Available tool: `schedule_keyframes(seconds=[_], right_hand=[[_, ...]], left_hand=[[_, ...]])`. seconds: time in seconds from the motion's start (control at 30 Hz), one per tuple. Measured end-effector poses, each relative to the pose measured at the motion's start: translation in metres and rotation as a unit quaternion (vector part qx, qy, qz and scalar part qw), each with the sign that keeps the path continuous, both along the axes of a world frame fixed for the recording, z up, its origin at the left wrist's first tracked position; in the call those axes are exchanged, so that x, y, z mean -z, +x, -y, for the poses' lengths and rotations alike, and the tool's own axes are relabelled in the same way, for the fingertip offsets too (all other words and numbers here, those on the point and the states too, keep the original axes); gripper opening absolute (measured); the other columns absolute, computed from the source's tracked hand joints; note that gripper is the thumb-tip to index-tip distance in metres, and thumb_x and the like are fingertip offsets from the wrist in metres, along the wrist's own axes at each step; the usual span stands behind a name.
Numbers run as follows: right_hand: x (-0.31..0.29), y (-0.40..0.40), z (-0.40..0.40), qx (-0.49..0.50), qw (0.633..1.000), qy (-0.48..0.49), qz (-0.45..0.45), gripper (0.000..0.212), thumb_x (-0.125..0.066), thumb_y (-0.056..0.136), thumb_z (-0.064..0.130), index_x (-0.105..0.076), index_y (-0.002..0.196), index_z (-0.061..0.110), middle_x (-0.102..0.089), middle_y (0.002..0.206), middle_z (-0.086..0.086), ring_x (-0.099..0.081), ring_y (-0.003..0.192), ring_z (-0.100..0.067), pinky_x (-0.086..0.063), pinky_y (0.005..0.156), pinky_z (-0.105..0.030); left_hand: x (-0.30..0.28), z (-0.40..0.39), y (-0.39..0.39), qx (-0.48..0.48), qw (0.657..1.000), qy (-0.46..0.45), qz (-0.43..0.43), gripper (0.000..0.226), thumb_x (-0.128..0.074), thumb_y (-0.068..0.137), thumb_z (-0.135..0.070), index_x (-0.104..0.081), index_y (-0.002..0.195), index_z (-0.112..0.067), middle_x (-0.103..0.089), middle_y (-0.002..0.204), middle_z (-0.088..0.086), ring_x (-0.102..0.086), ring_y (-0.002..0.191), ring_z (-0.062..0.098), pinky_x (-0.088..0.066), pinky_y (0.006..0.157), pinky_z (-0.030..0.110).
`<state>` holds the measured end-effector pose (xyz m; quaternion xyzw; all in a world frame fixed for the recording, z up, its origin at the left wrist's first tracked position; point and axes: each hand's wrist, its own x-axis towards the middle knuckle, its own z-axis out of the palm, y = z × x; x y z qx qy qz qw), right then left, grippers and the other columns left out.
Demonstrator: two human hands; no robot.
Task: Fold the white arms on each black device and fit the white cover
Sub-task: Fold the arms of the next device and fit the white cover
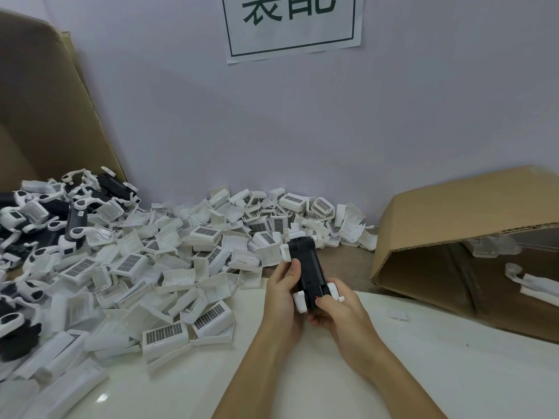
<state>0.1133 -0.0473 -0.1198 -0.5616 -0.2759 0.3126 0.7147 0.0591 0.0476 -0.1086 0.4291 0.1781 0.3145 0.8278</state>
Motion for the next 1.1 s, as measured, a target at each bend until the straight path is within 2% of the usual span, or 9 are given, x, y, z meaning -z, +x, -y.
schedule_keyframes(seconds=[0.2,0.33,0.47,0.63,0.83,1.0,1.1], right_hand=[[0.0007,0.0006,0.0001,-0.004,1.000,-0.002,0.004,0.028,-0.047,0.093,-0.006,-0.063,0.111,0.007,-0.067,0.083,-0.008,-0.060,0.069,-0.018,-0.049,0.068,-0.033],[-0.0001,0.0005,-0.0002,-0.003,1.000,0.002,0.004,0.027,-0.054,0.085,0.005,-0.064,0.109,0.007,-0.067,0.083,-0.008,-0.060,0.069,-0.017,-0.048,0.068,-0.033],[0.0016,0.0005,0.0004,0.003,1.000,-0.009,0.021,0.026,-0.049,0.093,-0.003,-0.064,0.110,0.009,-0.067,0.083,-0.007,-0.061,0.068,-0.015,-0.049,0.067,-0.029],[0.0020,-0.0002,0.0006,0.020,0.999,-0.022,0.031,0.027,-0.050,0.095,0.000,-0.064,0.112,0.015,-0.069,0.081,-0.002,-0.063,0.067,-0.012,-0.050,0.066,-0.025],[0.0015,-0.0003,0.0003,0.019,0.999,-0.021,0.021,0.027,-0.050,0.095,0.000,-0.065,0.112,0.014,-0.070,0.083,-0.005,-0.063,0.067,-0.013,-0.050,0.065,-0.027],[0.0023,0.0016,0.0005,0.006,1.000,-0.011,0.009,0.025,-0.050,0.094,-0.002,-0.065,0.110,0.011,-0.070,0.078,-0.006,-0.062,0.067,-0.016,-0.050,0.066,-0.030],[0.0013,0.0006,0.0008,0.014,1.000,0.005,0.012,0.019,-0.055,0.093,0.006,-0.067,0.106,0.013,-0.070,0.080,-0.006,-0.062,0.069,-0.017,-0.050,0.065,-0.029]], left_hand=[[-0.0003,0.0002,-0.0006,-0.001,1.000,-0.005,-0.002,0.035,-0.066,0.079,-0.037,-0.068,0.102,-0.011,-0.063,0.099,0.022,-0.060,0.058,0.029,-0.039,0.039,0.023],[-0.0012,0.0008,-0.0011,-0.001,1.000,-0.008,-0.002,0.033,-0.066,0.079,-0.036,-0.069,0.101,-0.012,-0.063,0.100,0.023,-0.060,0.056,0.029,-0.039,0.039,0.023],[-0.0015,0.0012,-0.0017,0.001,1.000,-0.008,-0.005,0.032,-0.066,0.080,-0.036,-0.069,0.101,-0.013,-0.064,0.100,0.023,-0.061,0.056,0.029,-0.038,0.039,0.023],[-0.0031,0.0025,-0.0019,0.002,1.000,0.007,-0.013,0.034,-0.067,0.079,-0.038,-0.065,0.098,-0.011,-0.064,0.088,0.018,-0.059,0.052,0.028,-0.036,0.039,0.022],[-0.0038,0.0039,-0.0022,-0.005,1.000,0.009,-0.017,0.035,-0.066,0.080,-0.037,-0.065,0.101,-0.009,-0.062,0.094,0.021,-0.057,0.053,0.027,-0.036,0.039,0.022],[-0.0036,0.0039,-0.0017,-0.014,1.000,0.002,-0.013,0.033,-0.066,0.080,-0.037,-0.068,0.099,-0.010,-0.064,0.097,0.021,-0.060,0.059,0.029,-0.039,0.040,0.024],[-0.0040,0.0037,-0.0009,-0.011,1.000,0.003,-0.026,0.045,-0.064,0.078,-0.044,-0.068,0.102,-0.007,-0.069,0.100,0.022,-0.062,0.064,0.031,-0.039,0.044,0.026]])
